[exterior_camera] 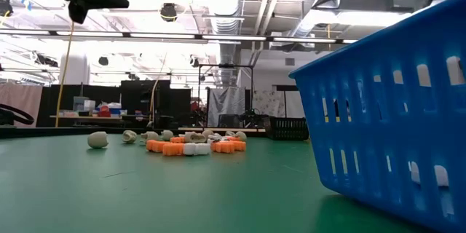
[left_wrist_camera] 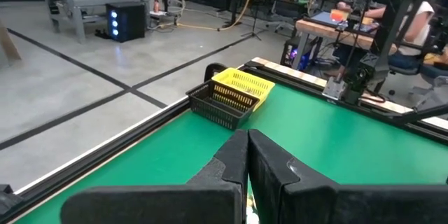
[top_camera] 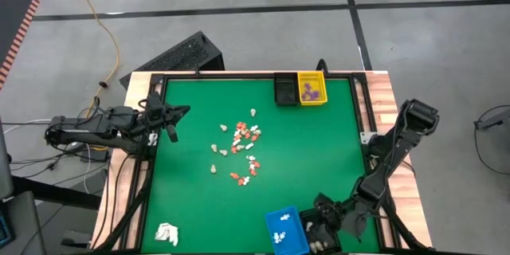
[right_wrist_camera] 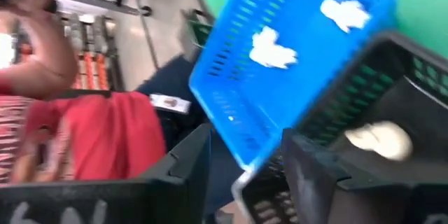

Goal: Sort Halloween decoration
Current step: Put the white skull toy into the bottom black basket

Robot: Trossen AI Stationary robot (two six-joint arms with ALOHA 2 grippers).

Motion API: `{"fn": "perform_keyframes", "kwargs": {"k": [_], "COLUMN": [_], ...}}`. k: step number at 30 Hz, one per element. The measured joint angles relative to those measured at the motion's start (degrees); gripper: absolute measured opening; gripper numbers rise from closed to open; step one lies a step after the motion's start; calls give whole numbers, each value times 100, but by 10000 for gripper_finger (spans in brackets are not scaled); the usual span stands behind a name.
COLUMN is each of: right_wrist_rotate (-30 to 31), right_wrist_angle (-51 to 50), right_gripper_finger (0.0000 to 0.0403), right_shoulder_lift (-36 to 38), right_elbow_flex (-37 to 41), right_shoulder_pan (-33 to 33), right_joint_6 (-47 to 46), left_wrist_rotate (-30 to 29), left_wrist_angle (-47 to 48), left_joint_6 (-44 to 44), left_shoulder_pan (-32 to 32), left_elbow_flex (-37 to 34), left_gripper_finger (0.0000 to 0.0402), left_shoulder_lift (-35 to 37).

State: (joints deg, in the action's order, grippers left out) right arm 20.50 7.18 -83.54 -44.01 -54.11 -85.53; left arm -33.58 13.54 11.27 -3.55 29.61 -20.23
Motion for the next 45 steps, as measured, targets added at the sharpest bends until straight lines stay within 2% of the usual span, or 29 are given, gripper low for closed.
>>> {"fn": "perform_keyframes", "kwargs": {"k": [5, 9, 14, 17, 22, 26, 30, 32, 37, 45], "right_wrist_rotate": [-16, 124, 1000, 1616, 1726, 1626, 1553, 1550, 1539, 1530], "right_wrist_angle": [190, 203, -386, -768, -569, 274, 1232, 1406, 1362, 561], "right_gripper_finger": [168, 163, 160, 160, 160, 160, 160, 160, 170, 230], "right_shoulder_lift": [656, 1294, 1815, 1822, 1238, 514, -335, -755, -1682, -2662], "right_elbow_flex": [-123, -206, -212, -212, -201, -201, -210, -331, -960, -2168], "right_shoulder_pan": [392, 926, 1962, 2802, 4209, 4829, 5143, 5237, 5466, 5848], "right_joint_6": [1110, 2792, 5337, 6101, 6400, 6418, 6410, 6416, 6595, 6558], "left_wrist_rotate": [-125, -129, -197, -353, -619, -658, -633, -627, -598, -579], "left_wrist_angle": [-2, 0, 0, 2, 31, 102, 214, 272, 411, 420], "left_joint_6": [50, 50, 44, 48, 48, 51, 98, 129, 161, 162], "left_shoulder_pan": [0, 0, 0, 0, 0, 0, 0, 0, 0, 0], "left_elbow_flex": [0, -1, 0, 0, -1, -2, -2, -2, -2, -2], "left_gripper_finger": [0, 0, 0, 0, 0, 9, 33, 48, 87, 120], "left_shoulder_lift": [-1, -1, -2, 0, -2, 0, 0, 0, 0, 0]}}
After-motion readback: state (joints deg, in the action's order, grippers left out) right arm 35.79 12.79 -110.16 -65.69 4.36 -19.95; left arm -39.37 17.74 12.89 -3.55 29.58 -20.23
